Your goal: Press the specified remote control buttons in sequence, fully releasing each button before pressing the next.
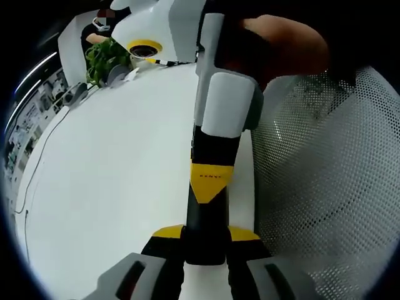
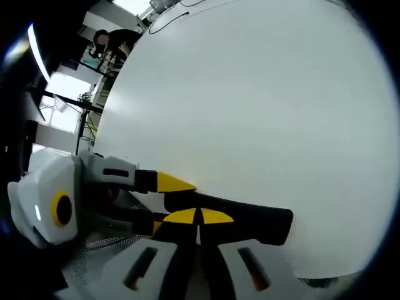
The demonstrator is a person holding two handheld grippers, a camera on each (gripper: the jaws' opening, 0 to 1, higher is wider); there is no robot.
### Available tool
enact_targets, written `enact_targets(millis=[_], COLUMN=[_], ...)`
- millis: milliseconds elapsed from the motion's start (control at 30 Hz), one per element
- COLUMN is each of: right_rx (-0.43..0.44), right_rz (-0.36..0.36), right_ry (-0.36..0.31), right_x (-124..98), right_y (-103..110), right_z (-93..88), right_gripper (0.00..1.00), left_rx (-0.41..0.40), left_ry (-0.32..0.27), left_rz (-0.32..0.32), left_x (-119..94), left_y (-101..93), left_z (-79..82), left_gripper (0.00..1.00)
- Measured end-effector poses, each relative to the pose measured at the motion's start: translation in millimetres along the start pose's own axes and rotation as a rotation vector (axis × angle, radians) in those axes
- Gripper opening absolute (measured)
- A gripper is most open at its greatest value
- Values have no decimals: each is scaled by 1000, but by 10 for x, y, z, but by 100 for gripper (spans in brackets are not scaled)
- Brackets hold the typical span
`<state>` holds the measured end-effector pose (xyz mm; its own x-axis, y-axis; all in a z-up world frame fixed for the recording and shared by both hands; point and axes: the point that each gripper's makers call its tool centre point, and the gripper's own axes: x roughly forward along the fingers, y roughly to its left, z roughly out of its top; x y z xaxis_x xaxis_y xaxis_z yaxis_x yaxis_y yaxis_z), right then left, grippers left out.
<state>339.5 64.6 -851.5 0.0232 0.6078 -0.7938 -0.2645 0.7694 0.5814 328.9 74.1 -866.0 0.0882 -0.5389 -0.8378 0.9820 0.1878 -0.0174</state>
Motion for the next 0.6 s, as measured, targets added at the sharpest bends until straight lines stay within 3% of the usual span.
enact_targets(millis=[233,600], right_rx=[-32,-31], right_rz=[-31,-28], right_ry=[33,13], right_x=[73,73], right_y=[-35,-49], right_z=[-68,-38], right_gripper=[0,0], left_rx=[-5,-14], left_ry=[-3,-5], left_rz=[-2,-4], left_x=[-5,2], left_y=[1,5], left_z=[3,0], left_gripper=[25,25])
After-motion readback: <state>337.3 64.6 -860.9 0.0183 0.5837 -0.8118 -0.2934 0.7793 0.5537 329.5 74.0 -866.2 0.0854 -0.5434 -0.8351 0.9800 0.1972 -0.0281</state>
